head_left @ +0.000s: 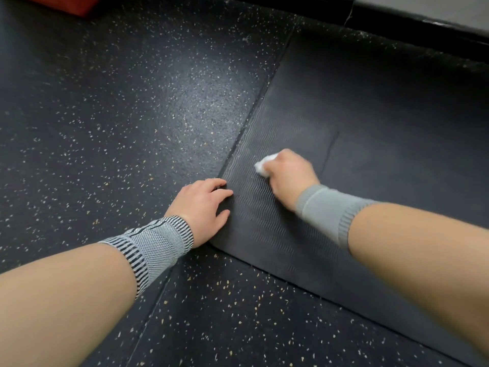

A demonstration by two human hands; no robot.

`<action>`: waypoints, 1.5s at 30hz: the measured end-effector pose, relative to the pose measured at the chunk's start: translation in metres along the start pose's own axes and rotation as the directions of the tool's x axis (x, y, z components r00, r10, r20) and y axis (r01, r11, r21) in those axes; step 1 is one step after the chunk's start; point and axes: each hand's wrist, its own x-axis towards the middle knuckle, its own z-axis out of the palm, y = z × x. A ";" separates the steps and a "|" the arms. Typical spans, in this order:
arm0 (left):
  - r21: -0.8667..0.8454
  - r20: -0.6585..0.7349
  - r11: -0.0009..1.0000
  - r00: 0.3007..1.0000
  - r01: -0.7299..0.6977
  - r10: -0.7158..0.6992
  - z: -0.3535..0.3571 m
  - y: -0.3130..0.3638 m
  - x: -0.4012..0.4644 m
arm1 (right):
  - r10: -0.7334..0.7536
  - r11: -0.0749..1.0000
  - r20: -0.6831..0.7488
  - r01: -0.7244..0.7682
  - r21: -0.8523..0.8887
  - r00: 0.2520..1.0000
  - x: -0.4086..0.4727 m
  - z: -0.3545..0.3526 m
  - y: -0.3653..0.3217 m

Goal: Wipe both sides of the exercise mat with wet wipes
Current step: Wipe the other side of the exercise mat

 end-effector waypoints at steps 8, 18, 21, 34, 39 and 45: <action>-0.031 -0.070 0.999 0.997 0.008 -0.011 0.004 -0.016 -0.006 | -0.119 0.990 0.078 0.124 -0.061 0.990 0.023 0.005 -0.006; -0.154 -0.145 0.987 0.987 0.040 -0.063 0.000 -0.023 -0.015 | -0.369 0.928 0.116 0.357 0.110 0.922 0.007 0.003 -0.038; -0.177 -0.123 0.982 0.988 0.065 -0.088 0.002 -0.023 -0.019 | -0.033 0.999 -0.058 0.031 -0.041 0.998 0.039 0.000 -0.005; -0.165 -0.138 0.981 0.983 0.100 -0.123 0.003 -0.028 -0.023 | -0.360 0.933 0.144 0.357 0.051 0.922 0.006 0.019 -0.048; -0.130 -0.131 0.988 0.986 0.084 -0.101 0.005 -0.030 -0.028 | -0.053 0.997 0.067 0.056 -0.053 0.996 0.017 0.009 -0.051; -0.102 -0.104 0.990 0.988 0.100 -0.110 0.004 -0.030 -0.025 | -0.489 0.872 0.214 0.464 0.159 0.846 -0.046 0.008 -0.096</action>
